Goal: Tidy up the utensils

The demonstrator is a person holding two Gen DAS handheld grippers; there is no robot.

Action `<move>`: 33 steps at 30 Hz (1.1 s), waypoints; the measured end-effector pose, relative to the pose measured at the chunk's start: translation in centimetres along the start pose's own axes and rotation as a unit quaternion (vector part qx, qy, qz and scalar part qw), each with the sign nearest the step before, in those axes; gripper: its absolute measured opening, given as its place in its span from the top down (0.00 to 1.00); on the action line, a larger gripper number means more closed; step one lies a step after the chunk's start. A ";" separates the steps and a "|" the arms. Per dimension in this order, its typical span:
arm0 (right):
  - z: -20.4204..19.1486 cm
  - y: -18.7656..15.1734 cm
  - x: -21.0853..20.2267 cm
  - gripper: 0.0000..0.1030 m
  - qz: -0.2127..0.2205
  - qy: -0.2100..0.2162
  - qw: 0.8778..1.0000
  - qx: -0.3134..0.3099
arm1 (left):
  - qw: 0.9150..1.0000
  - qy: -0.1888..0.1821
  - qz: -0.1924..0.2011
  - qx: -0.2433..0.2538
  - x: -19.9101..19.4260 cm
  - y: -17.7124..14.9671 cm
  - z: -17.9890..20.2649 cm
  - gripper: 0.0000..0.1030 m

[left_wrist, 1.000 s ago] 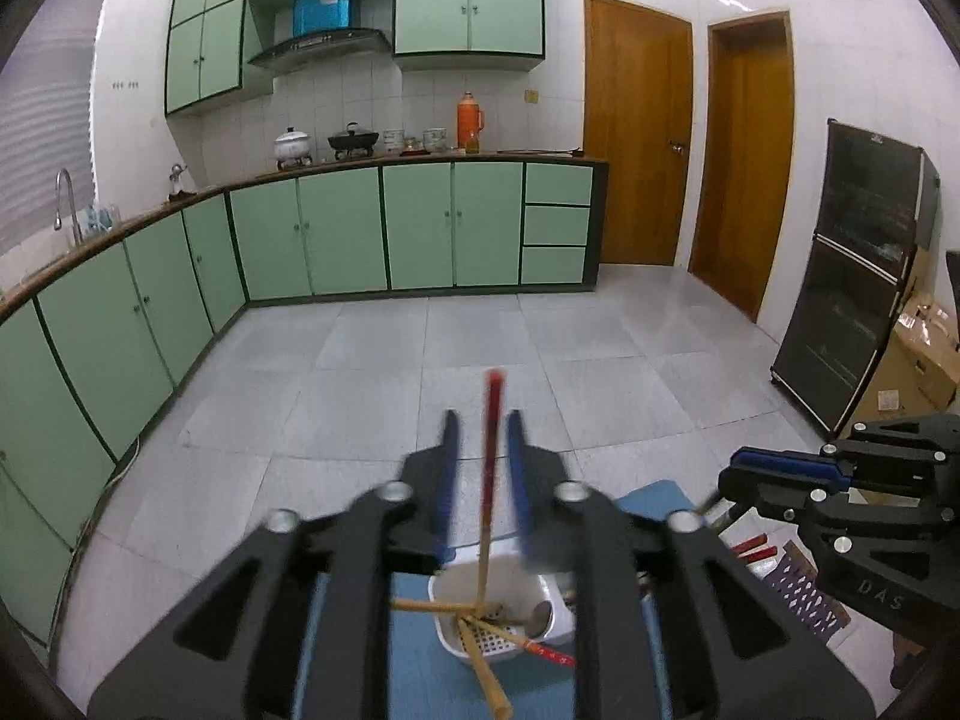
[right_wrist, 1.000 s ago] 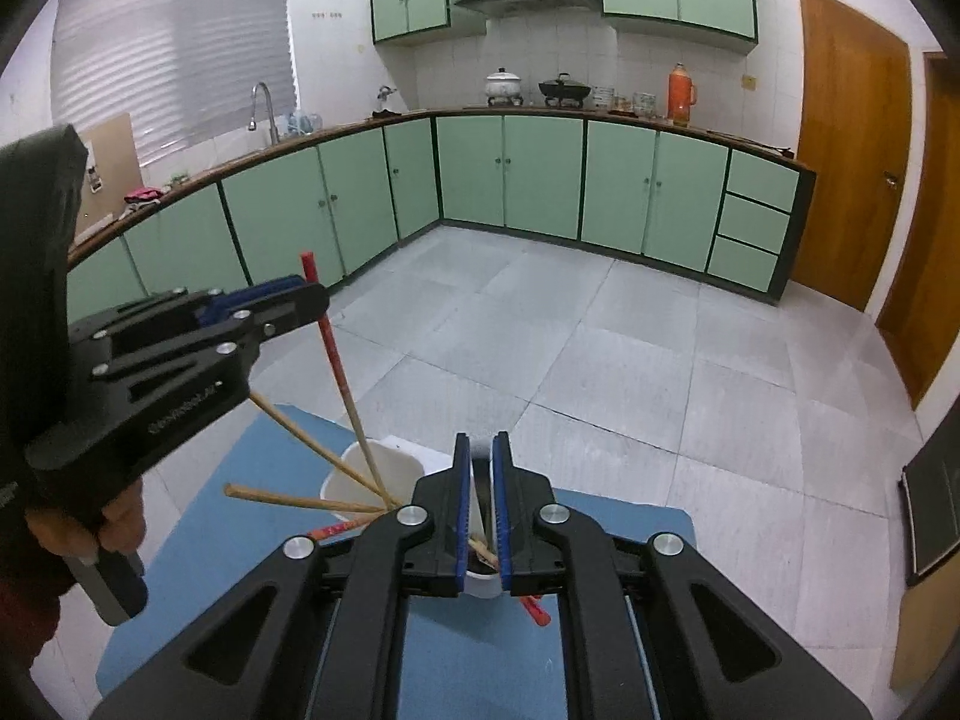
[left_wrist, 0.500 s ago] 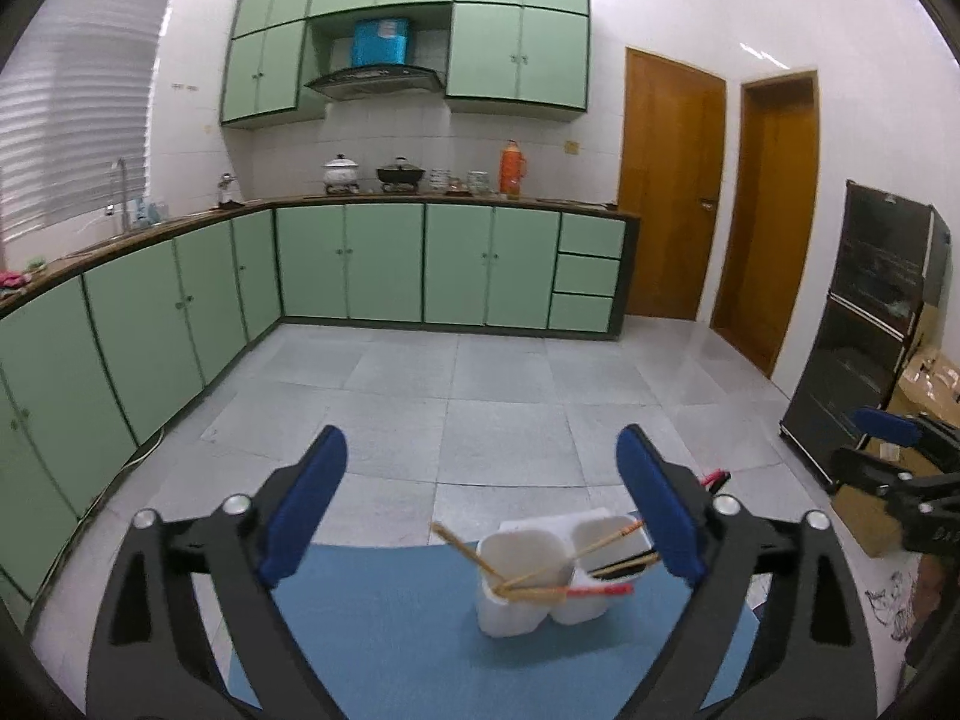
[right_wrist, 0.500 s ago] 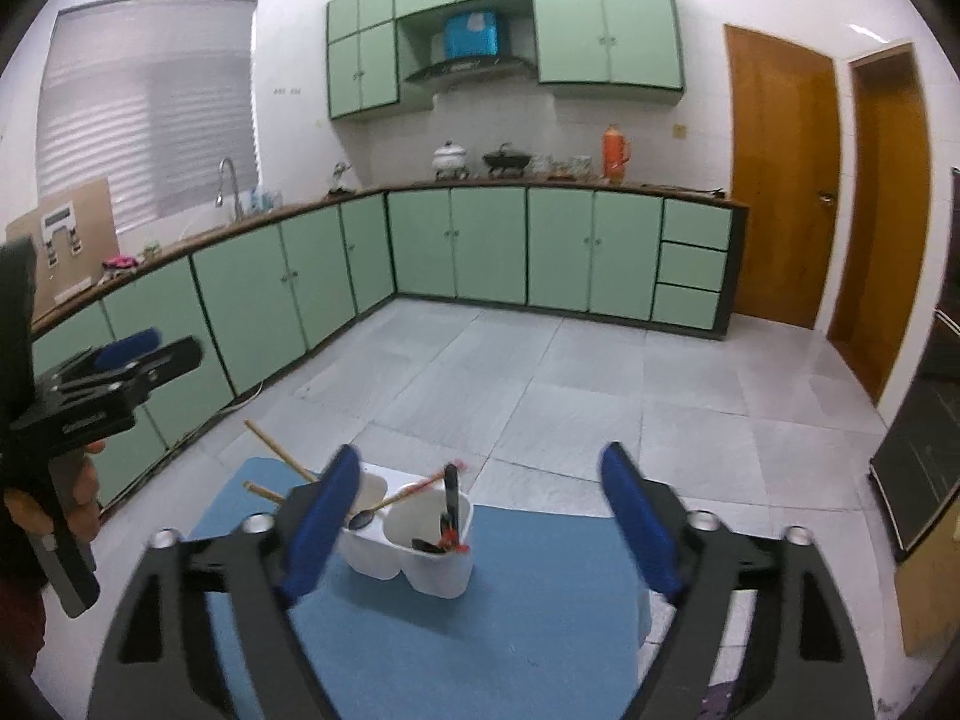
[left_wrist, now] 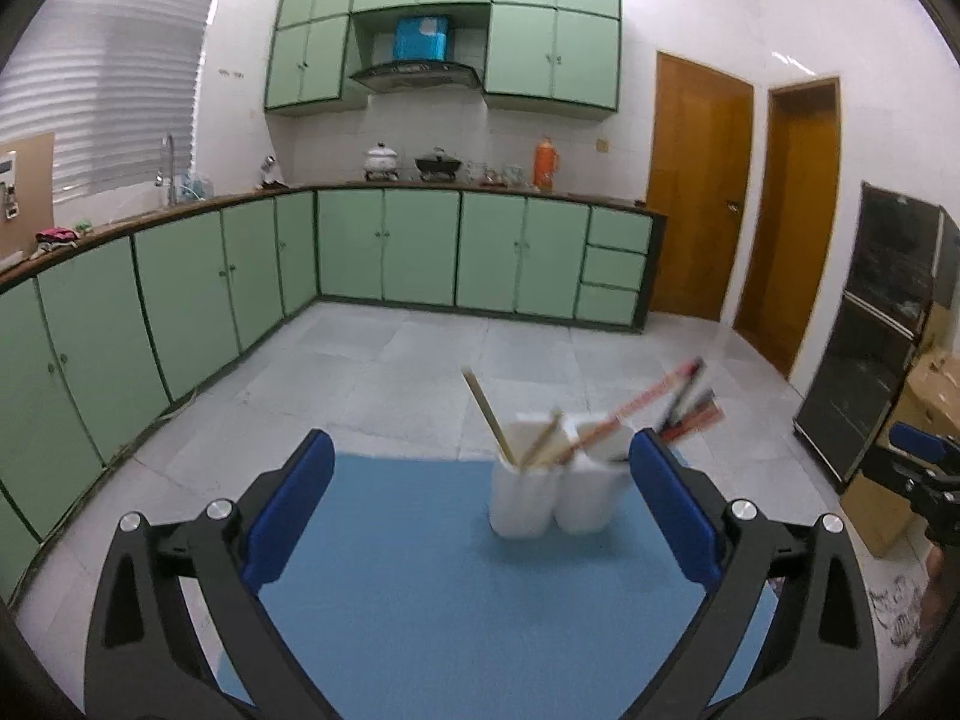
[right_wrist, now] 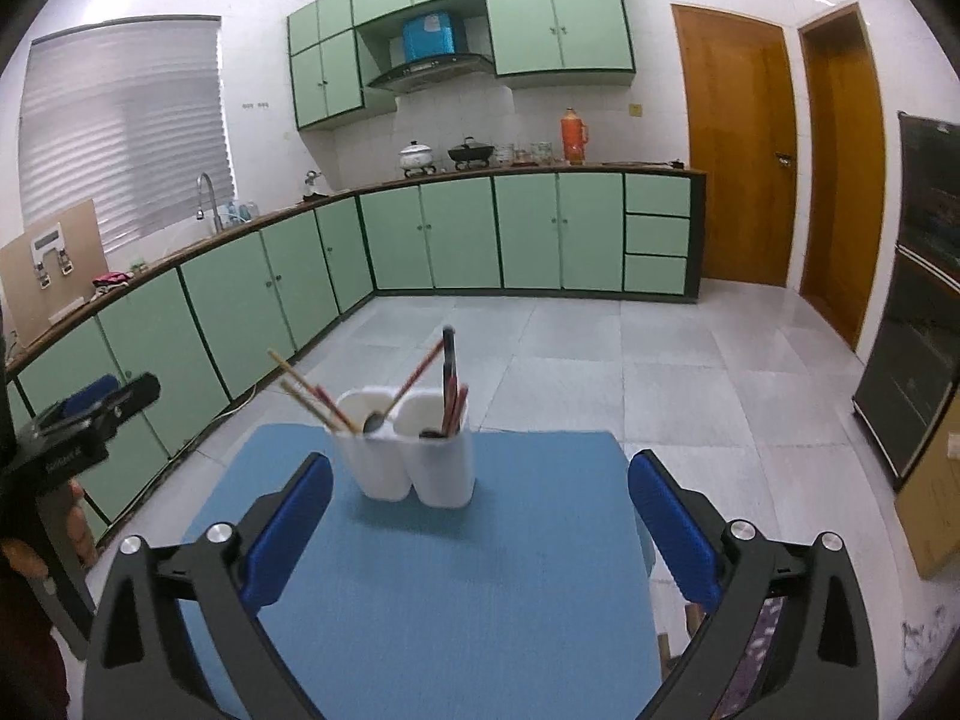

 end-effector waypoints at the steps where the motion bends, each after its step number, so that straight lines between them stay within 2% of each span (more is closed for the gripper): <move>1: -0.2 -0.3 -0.2 0.06 0.000 0.000 1.000 0.001 | 1.000 0.000 -0.005 0.003 -0.2 -0.6 0.1 0.06; 6: -1.2 -2.9 -1.4 0.06 -0.009 -0.014 1.000 -0.007 | 1.000 0.006 -0.014 0.022 -1.6 -3.6 0.7 0.05; 14: -2.5 -5.5 -2.0 0.06 -0.027 -0.009 1.000 -0.008 | 0.999 0.021 -0.030 0.030 -3.0 -6.8 0.7 0.05; 17: -2.8 -5.5 -1.9 0.06 -0.028 0.000 1.000 0.003 | 0.999 0.019 -0.034 0.028 -3.2 -6.8 0.7 0.05; 33: -4.3 -4.5 -3.0 0.06 -0.013 -0.011 1.000 -0.010 | 0.999 0.023 -0.014 0.036 -5.0 -5.7 1.0 0.05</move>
Point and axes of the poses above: each gripper's, at about its wrist camera, not at the fingertips, and x roughly the way its jaws point, z to its right, y to its top, the point moved 10 cm from there along x, roughly the way its jaws point, and after that the axes turned 12 degrees about y, right-handed, at the moved point
